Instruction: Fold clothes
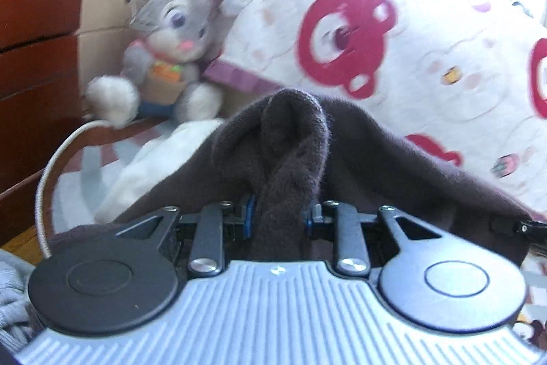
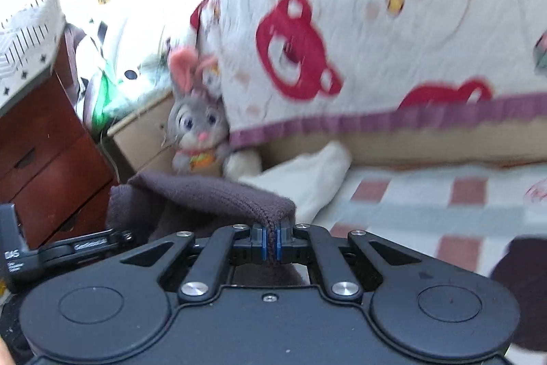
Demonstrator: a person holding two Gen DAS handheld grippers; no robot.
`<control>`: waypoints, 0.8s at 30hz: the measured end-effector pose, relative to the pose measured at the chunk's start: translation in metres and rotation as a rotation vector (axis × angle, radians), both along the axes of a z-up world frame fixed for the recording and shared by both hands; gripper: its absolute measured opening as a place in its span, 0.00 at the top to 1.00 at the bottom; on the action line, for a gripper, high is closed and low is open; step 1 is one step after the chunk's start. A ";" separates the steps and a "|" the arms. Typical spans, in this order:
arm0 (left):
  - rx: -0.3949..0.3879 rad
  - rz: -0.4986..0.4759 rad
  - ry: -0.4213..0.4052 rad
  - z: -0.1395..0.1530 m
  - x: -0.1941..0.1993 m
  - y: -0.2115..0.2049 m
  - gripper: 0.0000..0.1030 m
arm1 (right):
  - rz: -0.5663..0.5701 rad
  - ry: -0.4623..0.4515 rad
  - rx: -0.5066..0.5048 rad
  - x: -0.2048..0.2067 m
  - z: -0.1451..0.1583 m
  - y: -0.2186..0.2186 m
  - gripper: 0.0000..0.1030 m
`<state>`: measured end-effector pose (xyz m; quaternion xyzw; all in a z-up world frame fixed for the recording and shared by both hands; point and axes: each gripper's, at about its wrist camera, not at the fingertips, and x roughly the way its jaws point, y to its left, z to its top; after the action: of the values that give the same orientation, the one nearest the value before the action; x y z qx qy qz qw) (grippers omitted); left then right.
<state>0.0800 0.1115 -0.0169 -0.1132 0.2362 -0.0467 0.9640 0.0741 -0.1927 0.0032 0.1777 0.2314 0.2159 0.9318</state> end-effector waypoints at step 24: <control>0.046 -0.303 0.169 -0.032 -0.006 -0.170 0.48 | -0.505 0.408 -0.379 -0.109 -0.008 -0.210 0.52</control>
<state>0.0742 -0.0581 -0.0489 -0.0578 0.3317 -0.1762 0.9250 -0.0346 -0.4024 -0.0050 0.0929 0.3970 -0.1072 0.9068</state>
